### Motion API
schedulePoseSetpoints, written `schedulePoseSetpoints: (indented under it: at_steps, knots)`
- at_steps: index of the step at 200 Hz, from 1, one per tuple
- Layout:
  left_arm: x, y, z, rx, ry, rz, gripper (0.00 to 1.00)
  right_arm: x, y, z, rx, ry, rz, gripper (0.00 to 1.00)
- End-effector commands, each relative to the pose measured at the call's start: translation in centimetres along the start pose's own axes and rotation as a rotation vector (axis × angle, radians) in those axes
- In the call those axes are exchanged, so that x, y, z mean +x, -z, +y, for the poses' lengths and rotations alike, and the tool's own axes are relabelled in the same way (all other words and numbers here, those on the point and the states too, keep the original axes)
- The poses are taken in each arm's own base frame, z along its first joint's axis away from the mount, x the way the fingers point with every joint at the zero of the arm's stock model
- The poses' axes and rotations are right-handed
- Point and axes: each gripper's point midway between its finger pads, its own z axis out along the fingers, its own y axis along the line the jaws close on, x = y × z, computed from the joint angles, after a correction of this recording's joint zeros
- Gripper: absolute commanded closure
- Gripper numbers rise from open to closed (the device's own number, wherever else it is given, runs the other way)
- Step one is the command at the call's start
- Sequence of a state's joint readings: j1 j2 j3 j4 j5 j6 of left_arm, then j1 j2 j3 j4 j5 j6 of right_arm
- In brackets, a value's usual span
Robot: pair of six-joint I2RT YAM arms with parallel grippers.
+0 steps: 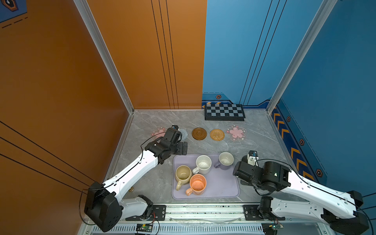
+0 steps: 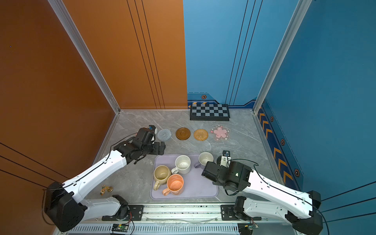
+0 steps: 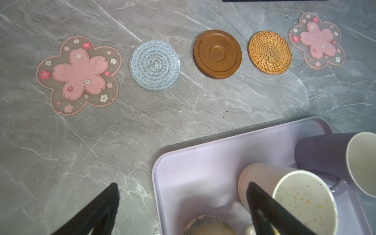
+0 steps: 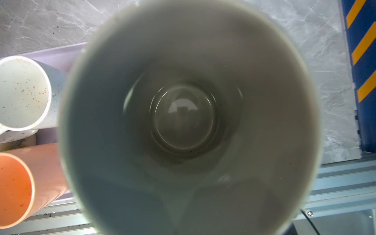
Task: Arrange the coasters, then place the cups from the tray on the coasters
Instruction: 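Lift the grey mug off the tray with the right gripper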
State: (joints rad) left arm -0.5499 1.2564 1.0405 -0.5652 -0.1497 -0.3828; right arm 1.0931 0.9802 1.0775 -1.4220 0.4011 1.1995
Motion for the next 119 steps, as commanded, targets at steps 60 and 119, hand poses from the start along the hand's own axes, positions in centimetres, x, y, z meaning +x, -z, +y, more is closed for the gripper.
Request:
schedulePoseSetpoints:
  at_steps: [60, 119]
  knots:
    - [-3.3, 0.8, -0.7, -0.013, -0.031, -0.021, 0.02, -7.4, 1.7, -1.7, 0.066, 0.052, -0.148, 1.0]
    - [-5.0, 1.3, -0.5, -0.034, -0.025, -0.037, 0.02, -12.2, -0.9, 0.0, 0.007, 0.119, -0.138, 1.0]
